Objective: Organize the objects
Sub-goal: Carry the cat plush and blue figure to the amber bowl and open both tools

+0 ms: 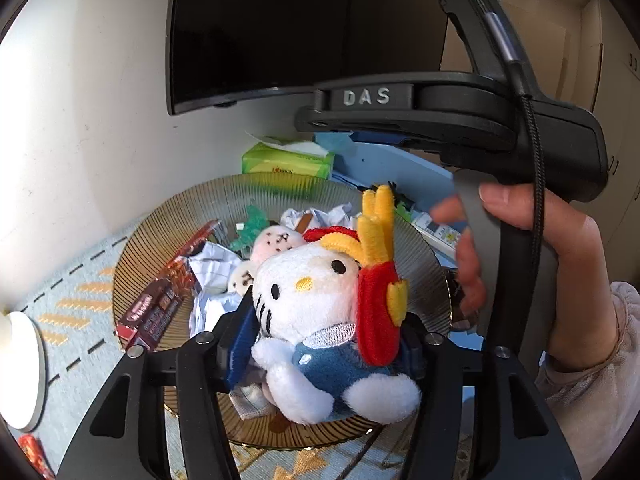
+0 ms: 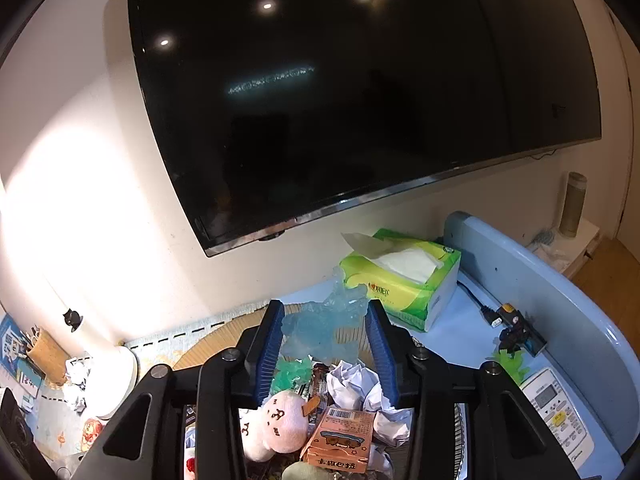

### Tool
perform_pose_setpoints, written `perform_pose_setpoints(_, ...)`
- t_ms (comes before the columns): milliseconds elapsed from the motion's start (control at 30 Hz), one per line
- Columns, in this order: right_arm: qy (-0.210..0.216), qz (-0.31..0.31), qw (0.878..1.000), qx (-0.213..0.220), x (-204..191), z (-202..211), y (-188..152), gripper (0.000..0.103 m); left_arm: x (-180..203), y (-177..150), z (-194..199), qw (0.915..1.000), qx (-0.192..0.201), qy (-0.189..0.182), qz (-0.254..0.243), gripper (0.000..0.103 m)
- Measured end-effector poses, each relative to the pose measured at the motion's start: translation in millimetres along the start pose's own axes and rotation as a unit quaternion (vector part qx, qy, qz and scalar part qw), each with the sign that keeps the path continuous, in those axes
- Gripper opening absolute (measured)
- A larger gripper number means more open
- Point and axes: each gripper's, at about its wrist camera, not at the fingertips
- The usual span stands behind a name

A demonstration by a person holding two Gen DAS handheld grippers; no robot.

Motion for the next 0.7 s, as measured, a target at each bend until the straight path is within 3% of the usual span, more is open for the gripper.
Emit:
perform_pose_setpoints(33,-0.006,-0.003,1.000,-0.014,-1,-5,0,0.086,0,0,0,1.0000,-0.007,0.000,-0.001,0.100)
perform_pose_setpoints(67,-0.008,-0.002,0.999,-0.031,-2,-9,0,0.102,0,0,4,0.9999,0.008,0.009,-0.003,0.103)
perform_pose_setpoints(200,-0.011,0.015,1.000,-0.014,-11,-5,-5,0.103,-6,0,22,0.9996,0.023,0.016,0.007,0.103)
perform_pose_setpoints(367,0.007,-0.008,1.000,-0.011,-18,5,-4,0.103,-16,-4,38,0.9972,0.027,0.070,0.004,0.103)
perform_pose_setpoints(700,0.011,0.007,1.000,-0.015,-60,25,-17,0.103,-42,-20,77,0.9914,0.022,0.128,0.011,0.103)
Point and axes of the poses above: each gripper's, at about its wrist camera, not at the fingertips, and z roughly against the way its jaws point, x to its right, y to its top, and after that the axes turned 12 degrees about -z, right-handed
